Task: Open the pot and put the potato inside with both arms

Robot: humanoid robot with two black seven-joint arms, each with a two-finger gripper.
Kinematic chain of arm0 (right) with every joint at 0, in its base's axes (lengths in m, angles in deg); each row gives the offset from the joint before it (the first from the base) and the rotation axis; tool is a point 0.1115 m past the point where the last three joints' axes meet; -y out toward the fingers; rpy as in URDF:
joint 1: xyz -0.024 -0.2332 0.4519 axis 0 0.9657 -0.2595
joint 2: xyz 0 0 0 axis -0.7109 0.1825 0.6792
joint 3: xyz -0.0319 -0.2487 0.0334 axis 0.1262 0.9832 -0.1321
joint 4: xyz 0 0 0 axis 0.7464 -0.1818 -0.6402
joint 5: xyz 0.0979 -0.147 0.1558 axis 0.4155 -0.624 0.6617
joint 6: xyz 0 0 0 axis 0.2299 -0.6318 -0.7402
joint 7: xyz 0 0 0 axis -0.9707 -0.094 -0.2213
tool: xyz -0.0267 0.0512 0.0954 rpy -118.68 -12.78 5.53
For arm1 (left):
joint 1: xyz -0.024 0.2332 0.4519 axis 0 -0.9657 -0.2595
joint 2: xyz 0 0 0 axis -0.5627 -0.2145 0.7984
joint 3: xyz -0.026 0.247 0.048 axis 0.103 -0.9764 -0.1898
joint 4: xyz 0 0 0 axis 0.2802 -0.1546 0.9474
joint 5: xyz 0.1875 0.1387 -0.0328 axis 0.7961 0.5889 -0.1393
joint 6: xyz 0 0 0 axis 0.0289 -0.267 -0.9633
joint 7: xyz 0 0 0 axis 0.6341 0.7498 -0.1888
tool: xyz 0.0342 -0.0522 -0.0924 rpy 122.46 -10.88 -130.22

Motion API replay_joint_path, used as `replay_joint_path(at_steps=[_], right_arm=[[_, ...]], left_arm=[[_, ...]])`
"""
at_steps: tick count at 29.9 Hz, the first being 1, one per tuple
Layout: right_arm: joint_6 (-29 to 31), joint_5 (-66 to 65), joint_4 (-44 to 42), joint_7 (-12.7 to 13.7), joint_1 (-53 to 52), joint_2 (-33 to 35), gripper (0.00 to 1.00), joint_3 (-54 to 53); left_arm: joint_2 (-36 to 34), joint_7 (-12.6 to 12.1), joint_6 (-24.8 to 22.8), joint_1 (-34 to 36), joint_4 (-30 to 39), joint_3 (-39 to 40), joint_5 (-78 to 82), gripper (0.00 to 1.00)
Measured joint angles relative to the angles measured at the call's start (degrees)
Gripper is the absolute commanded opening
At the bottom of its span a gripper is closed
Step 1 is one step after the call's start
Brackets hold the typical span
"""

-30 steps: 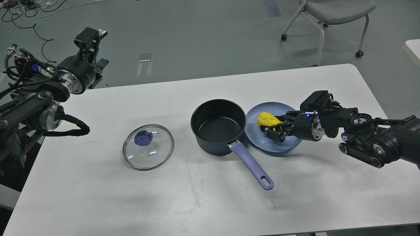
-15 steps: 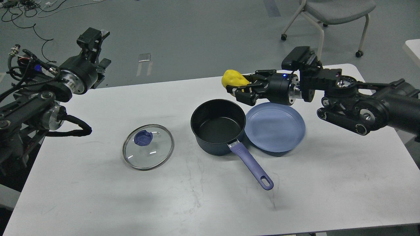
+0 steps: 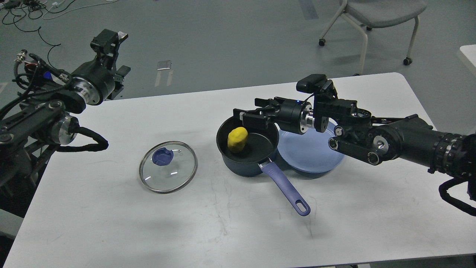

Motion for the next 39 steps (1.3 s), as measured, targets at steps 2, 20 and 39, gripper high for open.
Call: replay_joint_path(at_steps=[2, 20, 39], right_arm=[[-0.15, 5.19, 0.12, 0.43, -0.29, 0.49, 1.0, -2.45], [11.67, 68.26, 17.06, 6.67, 4.89, 20.06, 1.0, -22.16], [23.32, 70.61, 21.69, 7.86, 14.86, 26.78, 1.0, -25.34]], left_arm=[[1.36, -3.81, 0.02, -0.02, 0.09, 2.84, -1.5, 0.98], [10.09, -1.48, -2.44, -22.7, 6.41, 29.7, -7.22, 0.98], [15.14, 2.87, -9.04, -35.38, 15.44, 39.16, 1.34, 0.98]])
